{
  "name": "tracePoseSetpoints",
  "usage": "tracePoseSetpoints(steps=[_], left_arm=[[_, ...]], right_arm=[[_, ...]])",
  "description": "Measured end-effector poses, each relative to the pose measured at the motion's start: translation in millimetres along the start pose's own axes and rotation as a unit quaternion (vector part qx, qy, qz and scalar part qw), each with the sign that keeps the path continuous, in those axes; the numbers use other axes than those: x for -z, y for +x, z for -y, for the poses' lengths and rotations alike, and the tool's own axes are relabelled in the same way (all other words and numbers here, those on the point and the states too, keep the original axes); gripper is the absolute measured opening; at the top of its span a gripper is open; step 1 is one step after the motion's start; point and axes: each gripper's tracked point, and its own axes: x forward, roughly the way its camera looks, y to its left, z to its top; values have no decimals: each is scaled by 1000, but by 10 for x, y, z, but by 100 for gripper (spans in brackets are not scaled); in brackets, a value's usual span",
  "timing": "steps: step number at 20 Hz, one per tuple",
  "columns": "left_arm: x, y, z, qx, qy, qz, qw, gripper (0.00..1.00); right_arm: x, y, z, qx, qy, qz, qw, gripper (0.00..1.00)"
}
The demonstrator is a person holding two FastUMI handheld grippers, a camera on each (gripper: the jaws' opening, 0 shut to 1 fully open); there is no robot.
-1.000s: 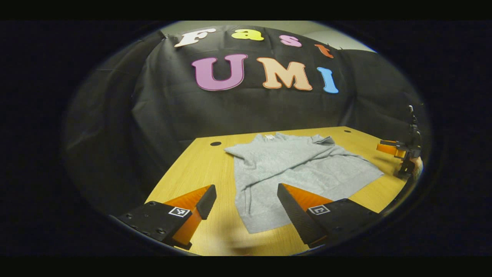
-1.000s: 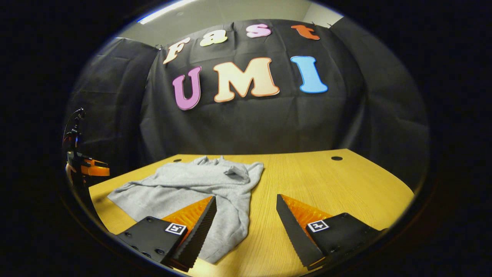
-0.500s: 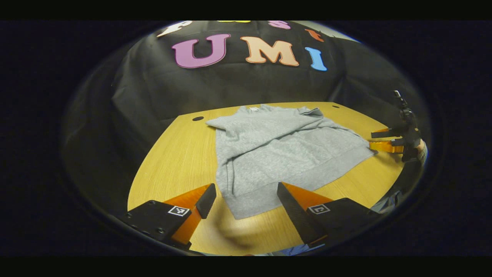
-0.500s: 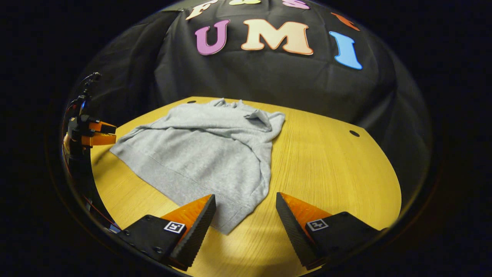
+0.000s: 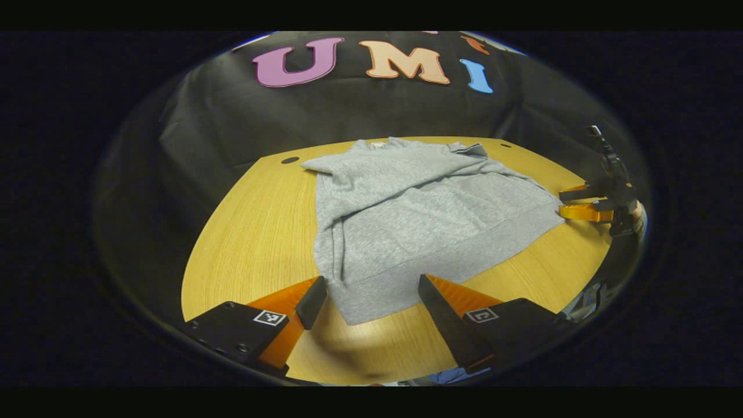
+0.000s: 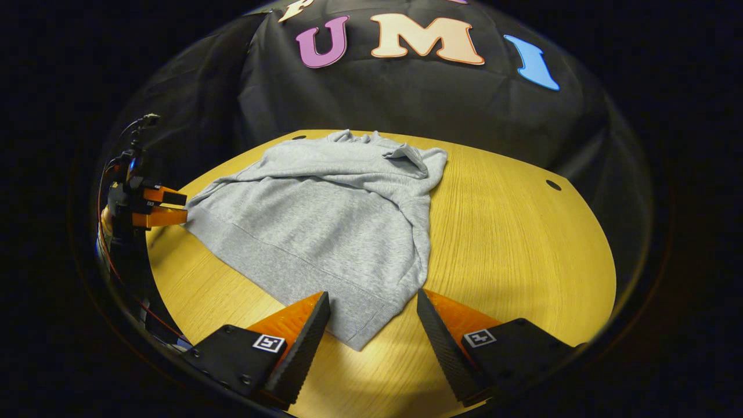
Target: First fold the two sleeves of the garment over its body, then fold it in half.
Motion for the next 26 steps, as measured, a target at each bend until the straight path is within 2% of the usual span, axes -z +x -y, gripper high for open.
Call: tracePoseSetpoints(steps=[5, 6, 7, 8, 9, 10, 12, 13, 14, 15, 16, 17, 18, 20, 21, 22, 23, 24, 25, 26], left_arm=[[64, 42, -4, 1, 6, -13, 1000, 96], [76, 38, 2, 3, 7, -18, 1000, 100], [65, 48, 15, 6, 5, -16, 1000, 96], [76, 50, 36, 9, 5, -21, 1000, 97], [80, 37, 32, 10, 5, -22, 1000, 96], [68, 39, 26, 10, 6, -21, 1000, 95], [67, 54, 78, 21, -1, -20, 1000, 91], [83, 63, 103, 22, -2, -21, 1000, 87], [80, 66, 119, 25, -2, -19, 1000, 79], [77, 73, 140, 26, -2, -17, 999, 76], [69, 71, 162, 30, 1, -15, 999, 65], [65, 76, 186, 35, 6, -11, 999, 60], [56, 78, 209, 39, 8, -9, 999, 51], [46, 82, 235, 45, 13, -6, 999, 34], [49, 90, 244, 48, 11, -4, 999, 29], [47, 87, 248, 49, 11, -4, 999, 20], [35, 84, 248, 50, 9, 1, 999, 19], [16, 74, 256, 49, 6, 6, 999, 14], [2, 69, 253, 47, 1, 14, 999, 11], [-2, 62, 262, 45, -2, 15, 999, 4]], right_arm=[[11, 10, -26, -14, -3, -9, 1000, 95], [13, 12, -32, -16, -4, -9, 1000, 94], [10, 17, -45, -19, -4, -9, 1000, 88], [22, 13, -51, -21, -6, -9, 1000, 93], [13, 12, -70, -27, -7, -7, 1000, 92], [29, 13, -85, -28, -8, -10, 1000, 84], [20, 11, -107, -30, -15, -6, 999, 77], [17, 10, -126, -33, -16, -4, 999, 78], [18, 6, -157, -37, -18, -3, 999, 74], [3, 2, -176, -37, -22, 0, 999, 66], [-1, -3, -201, -39, -26, 2, 999, 60], [-10, -11, -234, -40, -31, 5, 999, 56], [-29, -18, -247, -39, -38, 10, 998, 43], [-35, -9, -257, -32, -55, 13, 998, 34], [-56, 9, -268, -27, -54, 15, 998, 34], [-29, 3, -256, -22, -53, 7, 998, 23], [-60, -6, -263, -19, -48, 8, 999, 23], [-45, -13, -265, -18, -47, 4, 999, 17], [-61, -30, -266, -15, -45, 5, 999, 17], [-71, -41, -280, -13, -46, 7, 999, 9]])
